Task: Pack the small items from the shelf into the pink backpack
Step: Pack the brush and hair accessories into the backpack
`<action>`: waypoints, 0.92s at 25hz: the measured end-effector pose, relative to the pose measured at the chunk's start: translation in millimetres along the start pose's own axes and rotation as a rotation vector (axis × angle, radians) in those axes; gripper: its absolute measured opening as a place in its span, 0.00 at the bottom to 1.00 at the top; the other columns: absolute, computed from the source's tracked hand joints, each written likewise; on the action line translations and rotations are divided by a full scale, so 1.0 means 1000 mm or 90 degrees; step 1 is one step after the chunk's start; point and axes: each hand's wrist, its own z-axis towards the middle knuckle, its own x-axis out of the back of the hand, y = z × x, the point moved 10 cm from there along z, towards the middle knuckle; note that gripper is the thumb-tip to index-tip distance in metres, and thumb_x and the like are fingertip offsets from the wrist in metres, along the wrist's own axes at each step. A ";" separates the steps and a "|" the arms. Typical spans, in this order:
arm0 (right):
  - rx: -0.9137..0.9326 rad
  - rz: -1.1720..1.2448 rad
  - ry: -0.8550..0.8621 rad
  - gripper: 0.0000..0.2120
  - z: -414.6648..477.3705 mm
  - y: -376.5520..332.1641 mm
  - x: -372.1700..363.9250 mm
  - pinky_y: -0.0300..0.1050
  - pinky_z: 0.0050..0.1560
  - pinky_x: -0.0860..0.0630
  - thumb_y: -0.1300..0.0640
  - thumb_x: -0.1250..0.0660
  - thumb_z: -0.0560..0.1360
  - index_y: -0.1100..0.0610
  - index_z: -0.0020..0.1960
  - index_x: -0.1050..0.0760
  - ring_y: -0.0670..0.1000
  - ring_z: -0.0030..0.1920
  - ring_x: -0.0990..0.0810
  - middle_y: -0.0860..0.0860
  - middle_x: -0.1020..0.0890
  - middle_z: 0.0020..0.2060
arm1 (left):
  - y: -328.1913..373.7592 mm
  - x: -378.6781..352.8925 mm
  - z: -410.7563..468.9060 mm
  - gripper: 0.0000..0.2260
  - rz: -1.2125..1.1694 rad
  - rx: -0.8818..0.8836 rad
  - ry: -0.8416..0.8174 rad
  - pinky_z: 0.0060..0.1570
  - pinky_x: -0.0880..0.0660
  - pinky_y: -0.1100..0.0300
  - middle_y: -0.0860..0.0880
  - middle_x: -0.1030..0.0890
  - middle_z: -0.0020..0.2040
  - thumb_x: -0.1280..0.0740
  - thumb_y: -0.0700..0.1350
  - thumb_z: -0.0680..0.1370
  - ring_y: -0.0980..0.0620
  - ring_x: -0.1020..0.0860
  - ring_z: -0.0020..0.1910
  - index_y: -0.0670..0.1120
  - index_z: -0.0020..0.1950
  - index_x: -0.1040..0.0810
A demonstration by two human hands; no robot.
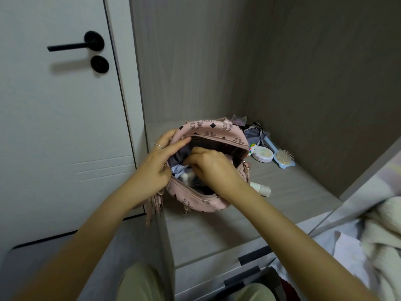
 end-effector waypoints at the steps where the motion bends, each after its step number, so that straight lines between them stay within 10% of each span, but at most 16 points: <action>1: -0.009 0.005 -0.015 0.14 0.001 0.003 -0.002 0.53 0.48 0.27 0.61 0.38 0.74 0.55 0.57 0.20 0.58 0.52 0.21 0.55 0.21 0.51 | -0.001 0.000 0.000 0.37 0.006 0.001 -0.003 0.72 0.45 0.66 0.48 0.42 0.74 0.43 0.21 0.67 0.56 0.44 0.75 0.48 0.72 0.34; 6: -0.007 0.130 -0.131 0.18 -0.017 0.016 -0.007 0.49 0.59 0.28 0.64 0.39 0.74 0.53 0.61 0.22 0.54 0.60 0.24 0.51 0.20 0.59 | -0.001 -0.006 -0.006 0.36 0.057 -0.016 -0.071 0.64 0.40 0.75 0.52 0.48 0.76 0.37 0.28 0.71 0.62 0.48 0.74 0.50 0.75 0.41; 9: -0.035 -0.059 -0.070 0.18 -0.022 0.021 -0.002 0.48 0.49 0.28 0.58 0.37 0.73 0.48 0.62 0.28 0.55 0.57 0.25 0.49 0.22 0.58 | -0.003 -0.009 -0.009 0.40 0.071 -0.018 -0.118 0.66 0.42 0.72 0.53 0.53 0.77 0.35 0.30 0.69 0.60 0.52 0.75 0.53 0.76 0.46; 17: -0.100 -0.241 0.038 0.11 -0.026 0.001 0.000 0.37 0.21 0.44 0.58 0.25 0.59 0.53 0.39 0.24 0.54 0.21 0.23 0.50 0.23 0.30 | -0.008 -0.013 -0.019 0.52 0.072 -0.022 -0.205 0.61 0.45 0.81 0.61 0.62 0.75 0.21 0.42 0.64 0.66 0.57 0.74 0.60 0.75 0.54; 23: -0.048 -0.119 -0.031 0.06 -0.010 -0.001 -0.016 0.48 0.28 0.41 0.62 0.38 0.72 0.59 0.49 0.27 0.63 0.38 0.20 0.58 0.25 0.47 | 0.000 -0.012 -0.010 0.53 0.089 -0.062 -0.163 0.59 0.43 0.82 0.62 0.59 0.76 0.20 0.45 0.62 0.67 0.55 0.73 0.60 0.76 0.52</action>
